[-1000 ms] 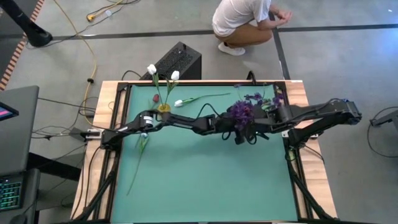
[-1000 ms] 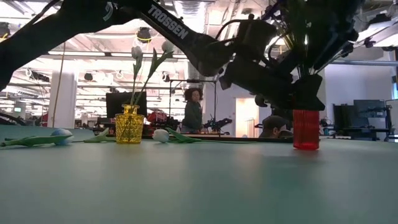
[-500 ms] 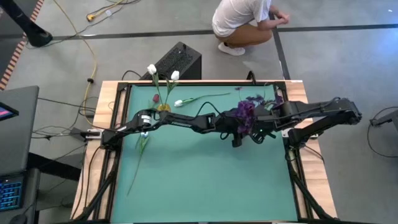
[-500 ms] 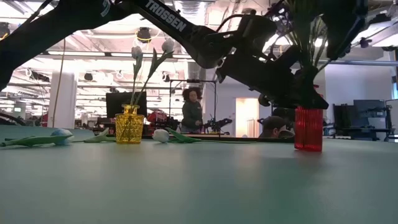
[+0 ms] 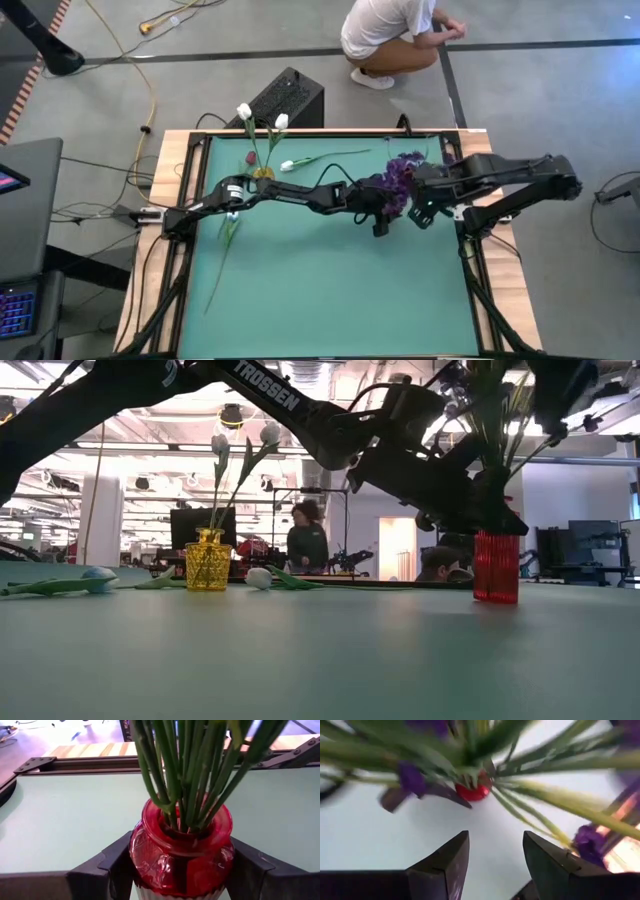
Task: Sort flowers into vase by color
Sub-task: Put the red flower into the red vase
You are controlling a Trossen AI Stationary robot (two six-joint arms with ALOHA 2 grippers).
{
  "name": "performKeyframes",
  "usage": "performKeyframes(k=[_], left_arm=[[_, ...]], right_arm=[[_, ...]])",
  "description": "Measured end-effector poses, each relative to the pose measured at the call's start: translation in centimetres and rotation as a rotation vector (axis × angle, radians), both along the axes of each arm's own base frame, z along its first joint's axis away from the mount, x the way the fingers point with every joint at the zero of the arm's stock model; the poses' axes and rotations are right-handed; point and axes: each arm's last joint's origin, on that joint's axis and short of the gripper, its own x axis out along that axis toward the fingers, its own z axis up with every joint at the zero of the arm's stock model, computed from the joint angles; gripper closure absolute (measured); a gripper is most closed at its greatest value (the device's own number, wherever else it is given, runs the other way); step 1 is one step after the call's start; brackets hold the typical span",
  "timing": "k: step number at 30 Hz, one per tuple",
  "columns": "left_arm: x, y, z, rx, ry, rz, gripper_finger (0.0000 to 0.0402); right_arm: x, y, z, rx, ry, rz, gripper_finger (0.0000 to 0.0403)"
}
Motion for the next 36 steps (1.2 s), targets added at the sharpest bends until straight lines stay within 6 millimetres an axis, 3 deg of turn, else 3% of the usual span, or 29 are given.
performKeyframes(k=[7,12,18,20,26,36], left_arm=[[-0.1,0.0,0.0,0.006,0.012,-0.001,0.0184],[0.0,0.0,0.0,0.004,0.004,0.014,0.0179],[-0.1,0.2,-0.3,0.018,0.021,0.044,0.0032],[-0.1,0.2,-0.3,0.027,0.022,0.062,0.0016],[-0.3,0.2,-0.2,0.037,0.064,0.05,0.0045],[-1.7,-0.3,2.1,0.082,0.196,0.018,0.0043]], right_arm=[[-1.9,-0.1,3.4,-0.074,-0.174,-0.003,0.0188],[-4.1,-0.1,4.6,-0.138,-0.297,-0.046,0.0188],[-5.1,0.4,5.0,-0.198,-0.381,-0.046,0.0188],[-5.1,0.7,5.0,-0.201,-0.384,-0.029,0.0188],[-4.9,0.9,5.0,-0.201,-0.381,-0.014,0.0188],[-4.8,0.9,5.0,-0.24,-0.383,-0.014,0.0188]])
